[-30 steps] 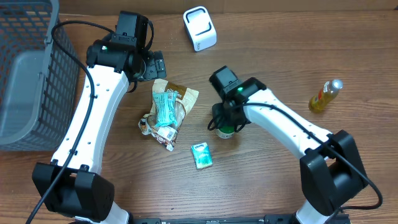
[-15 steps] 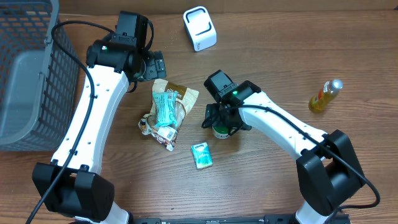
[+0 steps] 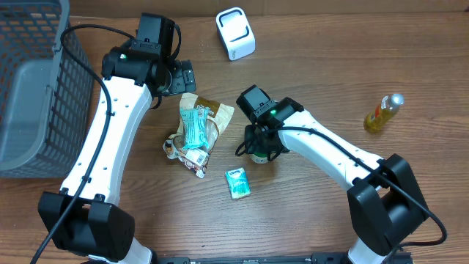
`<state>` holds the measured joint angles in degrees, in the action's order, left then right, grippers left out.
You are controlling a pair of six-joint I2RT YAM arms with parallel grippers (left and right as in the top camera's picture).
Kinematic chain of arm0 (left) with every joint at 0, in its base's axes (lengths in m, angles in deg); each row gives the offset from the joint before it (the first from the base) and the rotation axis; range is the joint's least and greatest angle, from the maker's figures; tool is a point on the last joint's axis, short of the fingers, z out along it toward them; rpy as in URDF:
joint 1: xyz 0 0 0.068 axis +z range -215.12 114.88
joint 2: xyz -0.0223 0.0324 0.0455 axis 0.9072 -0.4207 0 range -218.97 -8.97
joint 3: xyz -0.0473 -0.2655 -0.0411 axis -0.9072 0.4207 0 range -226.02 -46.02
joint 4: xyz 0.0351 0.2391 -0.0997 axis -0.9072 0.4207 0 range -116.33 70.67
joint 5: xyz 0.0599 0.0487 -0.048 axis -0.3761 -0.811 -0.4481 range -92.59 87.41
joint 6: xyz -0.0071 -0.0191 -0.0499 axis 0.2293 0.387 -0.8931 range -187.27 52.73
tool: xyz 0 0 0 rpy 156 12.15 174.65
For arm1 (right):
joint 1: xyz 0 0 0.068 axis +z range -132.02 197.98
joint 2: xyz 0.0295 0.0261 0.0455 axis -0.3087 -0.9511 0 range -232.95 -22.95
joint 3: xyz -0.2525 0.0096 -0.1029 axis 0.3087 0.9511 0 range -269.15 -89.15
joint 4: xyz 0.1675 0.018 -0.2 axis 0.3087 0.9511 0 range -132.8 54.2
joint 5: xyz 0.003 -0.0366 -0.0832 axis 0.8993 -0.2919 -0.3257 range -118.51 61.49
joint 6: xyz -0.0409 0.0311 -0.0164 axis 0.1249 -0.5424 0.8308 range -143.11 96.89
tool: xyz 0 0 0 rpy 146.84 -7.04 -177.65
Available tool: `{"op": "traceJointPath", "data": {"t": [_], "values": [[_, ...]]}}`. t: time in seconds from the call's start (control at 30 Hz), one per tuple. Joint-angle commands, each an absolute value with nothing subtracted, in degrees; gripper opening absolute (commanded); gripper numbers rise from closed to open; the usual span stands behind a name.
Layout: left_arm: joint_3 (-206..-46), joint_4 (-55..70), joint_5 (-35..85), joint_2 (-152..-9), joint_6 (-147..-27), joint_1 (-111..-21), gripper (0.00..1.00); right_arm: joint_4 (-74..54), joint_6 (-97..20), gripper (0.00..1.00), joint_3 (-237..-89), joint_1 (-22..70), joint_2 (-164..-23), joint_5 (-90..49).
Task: Scan the item barcode
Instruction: 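Lift the green-capped tub and shift it left toward the packets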
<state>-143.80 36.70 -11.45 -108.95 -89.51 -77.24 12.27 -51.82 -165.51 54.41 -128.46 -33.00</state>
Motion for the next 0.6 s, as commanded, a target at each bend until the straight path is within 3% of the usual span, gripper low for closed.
{"op": "traceJointPath", "data": {"t": [0.0,0.1,0.23,0.4,0.57], "values": [[-144.8,36.7,-12.0,-108.3,-88.7,-77.5,1.0,9.9,-39.1,0.57,-165.2,54.6,-128.9,-34.1],[-144.8,36.7,-12.0,-108.3,-88.7,-77.5,1.0,7.8,-40.1,0.66,-165.2,54.2,-128.9,-34.5],[-144.8,36.7,-12.0,-108.3,-88.7,-77.5,1.0,6.8,-45.3,1.0,-165.2,54.1,-128.9,-35.2],[-144.8,36.7,-12.0,-108.3,-88.7,-77.5,1.0,7.0,-58.0,1.0,-165.2,54.1,-128.9,-35.8],[-144.8,36.7,-12.0,-108.3,-88.7,-77.5,1.0,7.8,-66.2,0.89,-165.2,54.9,-128.9,-34.3]]}}
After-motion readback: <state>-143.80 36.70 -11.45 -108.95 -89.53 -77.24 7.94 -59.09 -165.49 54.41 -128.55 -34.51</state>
